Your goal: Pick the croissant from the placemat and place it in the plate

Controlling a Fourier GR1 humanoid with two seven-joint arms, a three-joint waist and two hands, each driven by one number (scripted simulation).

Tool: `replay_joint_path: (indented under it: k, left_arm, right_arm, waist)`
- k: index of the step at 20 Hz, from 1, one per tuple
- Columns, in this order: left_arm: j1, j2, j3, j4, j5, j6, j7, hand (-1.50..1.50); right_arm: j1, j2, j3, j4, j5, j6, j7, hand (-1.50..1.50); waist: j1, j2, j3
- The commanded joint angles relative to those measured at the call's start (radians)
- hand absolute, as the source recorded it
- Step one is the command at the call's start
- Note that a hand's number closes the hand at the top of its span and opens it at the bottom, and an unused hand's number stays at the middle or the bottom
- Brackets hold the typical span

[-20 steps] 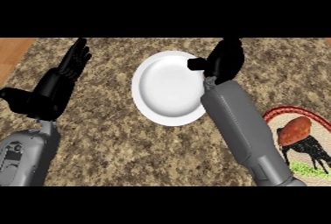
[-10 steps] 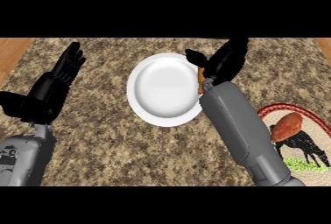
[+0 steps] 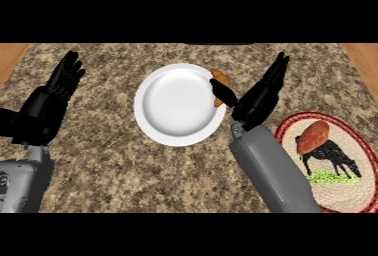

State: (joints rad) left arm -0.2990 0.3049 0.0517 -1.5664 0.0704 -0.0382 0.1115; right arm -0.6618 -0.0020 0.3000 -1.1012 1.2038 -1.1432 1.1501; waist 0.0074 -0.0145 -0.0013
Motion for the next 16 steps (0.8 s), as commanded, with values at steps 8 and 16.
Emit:
replay_joint_path:
  k: [8, 16]
  left_arm:
    - [0.039, 0.024, 0.049, -0.040, 0.024, -0.007, 0.023, 0.00]
    - [0.037, -0.032, 0.001, -0.008, -0.042, 0.025, -0.036, 0.00]
  right_arm:
    - [0.477, 0.002, 0.180, -0.574, 0.249, 0.090, 0.208, -1.50]
    - [0.806, 0.002, 0.363, -0.791, 0.553, 0.131, 0.300, -1.50]
  waist:
    - [-0.039, -0.003, 0.000]
    - [-0.030, 0.010, 0.000]
